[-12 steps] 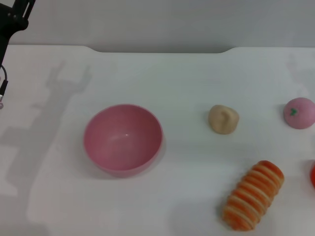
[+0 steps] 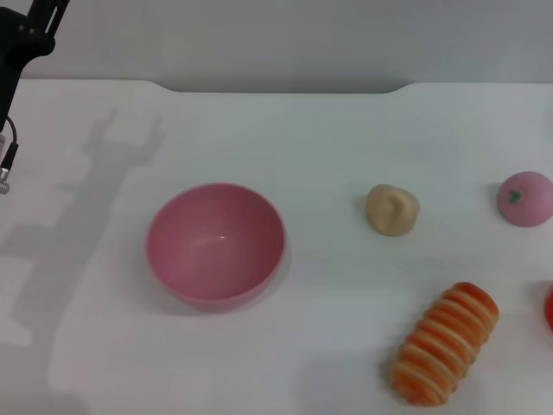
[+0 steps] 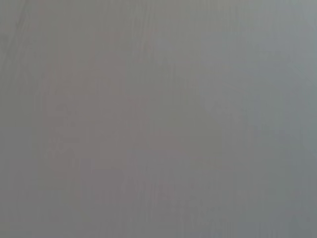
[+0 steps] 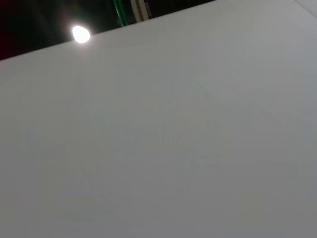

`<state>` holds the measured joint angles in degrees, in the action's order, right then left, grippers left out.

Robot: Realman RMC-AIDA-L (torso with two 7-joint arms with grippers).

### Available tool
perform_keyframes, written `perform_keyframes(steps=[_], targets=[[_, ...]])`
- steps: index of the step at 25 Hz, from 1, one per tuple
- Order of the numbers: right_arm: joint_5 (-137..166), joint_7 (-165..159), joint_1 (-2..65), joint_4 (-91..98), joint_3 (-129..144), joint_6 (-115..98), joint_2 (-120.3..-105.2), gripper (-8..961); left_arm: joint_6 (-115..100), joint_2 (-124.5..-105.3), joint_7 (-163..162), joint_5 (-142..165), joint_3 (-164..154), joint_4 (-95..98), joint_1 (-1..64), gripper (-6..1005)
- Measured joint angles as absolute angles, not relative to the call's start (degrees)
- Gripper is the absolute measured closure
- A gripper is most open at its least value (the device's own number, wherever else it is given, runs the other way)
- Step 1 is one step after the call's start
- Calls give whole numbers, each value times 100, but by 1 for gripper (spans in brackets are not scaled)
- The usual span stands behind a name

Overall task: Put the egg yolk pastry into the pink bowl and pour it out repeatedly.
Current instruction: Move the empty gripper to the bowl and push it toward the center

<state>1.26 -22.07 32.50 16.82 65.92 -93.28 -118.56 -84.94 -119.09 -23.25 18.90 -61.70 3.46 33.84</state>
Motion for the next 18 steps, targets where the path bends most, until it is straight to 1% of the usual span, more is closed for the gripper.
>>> perform_keyframes(steps=[6,18], targets=[[364,-755,3130,1784,6629,-9646,-11893,344,-8499,-11909,-2327,1890,-6178,331,3396,242],[-44,-1429,3109,1723,6548,-9614,-11891,344,-8497,-11909,-2602,1842,-6125,288,3448,242]])
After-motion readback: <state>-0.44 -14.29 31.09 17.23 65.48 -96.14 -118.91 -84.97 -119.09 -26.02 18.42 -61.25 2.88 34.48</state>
